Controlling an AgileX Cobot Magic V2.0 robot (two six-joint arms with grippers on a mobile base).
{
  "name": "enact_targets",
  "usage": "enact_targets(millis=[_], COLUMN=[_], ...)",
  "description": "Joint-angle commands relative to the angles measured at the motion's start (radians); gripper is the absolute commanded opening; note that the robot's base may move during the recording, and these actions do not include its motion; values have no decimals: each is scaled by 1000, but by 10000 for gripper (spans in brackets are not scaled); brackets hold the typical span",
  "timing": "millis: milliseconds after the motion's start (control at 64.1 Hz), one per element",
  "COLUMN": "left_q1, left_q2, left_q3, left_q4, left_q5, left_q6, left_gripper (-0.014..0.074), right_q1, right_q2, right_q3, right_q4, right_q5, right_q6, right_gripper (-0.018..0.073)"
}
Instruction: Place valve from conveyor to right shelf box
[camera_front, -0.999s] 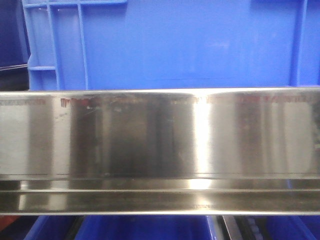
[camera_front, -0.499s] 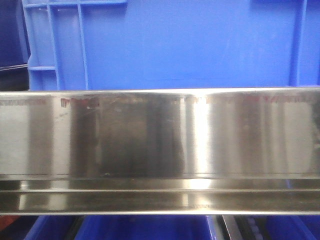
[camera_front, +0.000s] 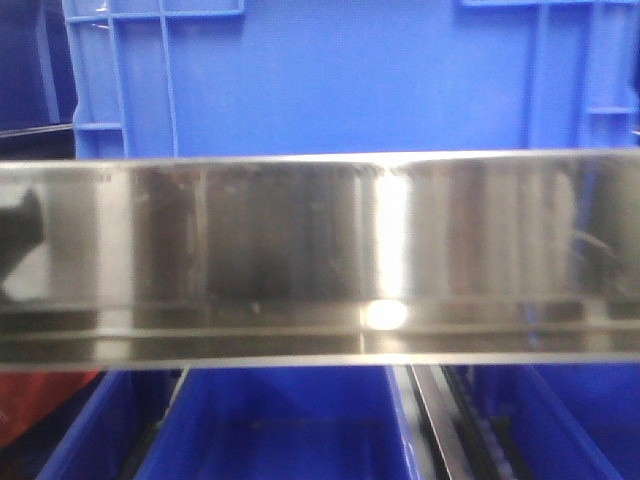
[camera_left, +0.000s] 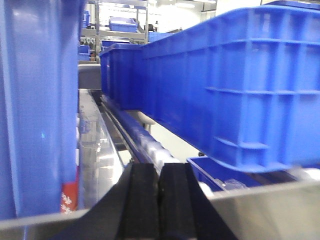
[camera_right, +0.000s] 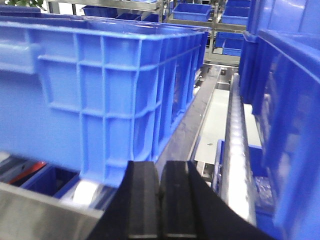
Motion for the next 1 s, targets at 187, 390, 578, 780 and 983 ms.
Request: enact_targets(millis=[187, 390, 578, 780, 983], left_q1=[4, 4, 6, 6, 6], left_q2=[-6, -6, -6, -6, -6], left_q3=[-1, -1, -1, -1, -1], left_q4=[-6, -6, -6, -6, -6], left_q5=[-18, -18, -18, -18, -18], left_q6=[1, 1, 1, 1, 1], left_gripper=[-111, -111, -111, -111, -111], right_q1=[-4, -4, -4, -4, -4], right_q2=[-5, -5, -5, -5, -5], right_q3=[2, 2, 2, 2, 2], right_q4=[-8, -8, -8, -8, -8], right_q5=[-22, -22, -22, -22, -22], right_q6=[0, 0, 0, 0, 0], right_gripper=[-162, -162, -162, -162, -162])
